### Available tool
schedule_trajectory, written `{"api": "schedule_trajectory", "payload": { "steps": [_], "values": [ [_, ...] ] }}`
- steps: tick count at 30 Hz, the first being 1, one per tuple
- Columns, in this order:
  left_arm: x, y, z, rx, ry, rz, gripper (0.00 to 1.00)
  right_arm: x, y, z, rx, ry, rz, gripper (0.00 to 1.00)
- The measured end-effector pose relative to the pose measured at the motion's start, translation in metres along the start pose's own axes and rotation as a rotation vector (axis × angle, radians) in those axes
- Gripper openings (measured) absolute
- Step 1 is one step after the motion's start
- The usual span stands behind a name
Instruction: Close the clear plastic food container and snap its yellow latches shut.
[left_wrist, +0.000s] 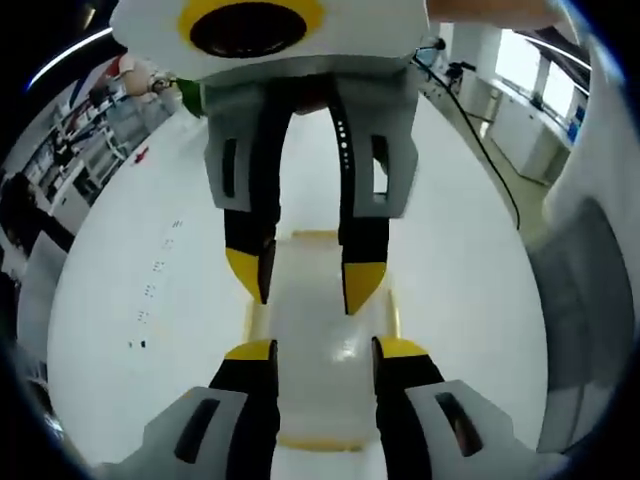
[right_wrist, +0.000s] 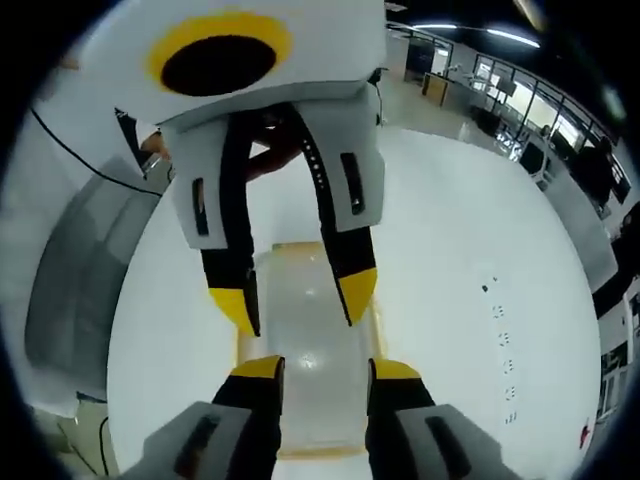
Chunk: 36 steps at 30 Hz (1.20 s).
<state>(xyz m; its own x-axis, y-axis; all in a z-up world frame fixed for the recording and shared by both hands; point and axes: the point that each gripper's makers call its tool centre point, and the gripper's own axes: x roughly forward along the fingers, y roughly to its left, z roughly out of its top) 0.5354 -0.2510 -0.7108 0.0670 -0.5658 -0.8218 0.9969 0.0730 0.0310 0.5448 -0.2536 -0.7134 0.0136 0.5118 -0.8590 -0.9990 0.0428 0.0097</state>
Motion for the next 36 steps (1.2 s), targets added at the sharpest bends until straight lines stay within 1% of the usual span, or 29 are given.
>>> {"api": "schedule_trajectory", "payload": {
  "steps": [3, 5, 12, 16, 18, 19, 22, 25, 28, 30, 32, 34, 35, 36],
  "values": [
    [0.002, -0.001, 0.0, -0.006, 0.002, 0.001, 0.34, 0.0, -0.004, 0.001, 0.004, -0.004, -0.002, 0.31],
    [0.004, -0.005, 0.0, -0.005, 0.007, -0.008, 0.33, 0.0, -0.005, 0.002, 0.002, -0.003, -0.003, 0.3],
    [0.008, -0.014, 0.004, -0.01, -0.005, -0.018, 0.34, 0.001, -0.014, 0.003, 0.0, -0.001, -0.004, 0.31],
    [0.008, -0.022, 0.004, 0.024, 0.004, -0.019, 0.35, 0.006, -0.017, 0.0, 0.001, 0.009, 0.0, 0.33],
    [0.008, -0.021, 0.002, 0.064, 0.019, 0.0, 0.35, 0.008, -0.017, -0.001, 0.014, 0.015, 0.011, 0.33],
    [0.008, -0.024, 0.0, 0.079, 0.025, -0.003, 0.37, 0.009, -0.018, -0.002, 0.017, 0.019, 0.013, 0.35],
    [0.009, -0.03, 0.0, 0.081, 0.026, -0.012, 0.4, 0.011, -0.018, -0.003, 0.025, 0.023, 0.02, 0.36],
    [0.011, -0.036, -0.003, 0.123, 0.044, -0.01, 0.42, 0.014, -0.018, -0.005, 0.038, 0.025, 0.033, 0.38],
    [0.013, -0.036, -0.005, 0.143, 0.057, 0.008, 0.42, 0.015, -0.017, -0.006, 0.044, 0.024, 0.051, 0.38],
    [0.014, -0.034, -0.003, 0.152, 0.042, 0.035, 0.43, 0.016, -0.016, -0.005, 0.037, 0.022, 0.055, 0.37],
    [0.017, -0.035, -0.005, 0.158, 0.055, 0.04, 0.44, 0.016, -0.016, -0.005, 0.041, 0.018, 0.059, 0.37],
    [0.019, -0.035, -0.009, 0.181, 0.072, 0.052, 0.44, 0.017, -0.014, -0.004, 0.046, 0.017, 0.073, 0.38],
    [0.019, -0.034, -0.008, 0.201, 0.064, 0.062, 0.44, 0.018, -0.014, -0.004, 0.042, 0.022, 0.075, 0.38],
    [0.019, -0.034, -0.008, 0.198, 0.064, 0.069, 0.44, 0.018, -0.014, -0.003, 0.04, 0.02, 0.081, 0.38]
  ]
}}
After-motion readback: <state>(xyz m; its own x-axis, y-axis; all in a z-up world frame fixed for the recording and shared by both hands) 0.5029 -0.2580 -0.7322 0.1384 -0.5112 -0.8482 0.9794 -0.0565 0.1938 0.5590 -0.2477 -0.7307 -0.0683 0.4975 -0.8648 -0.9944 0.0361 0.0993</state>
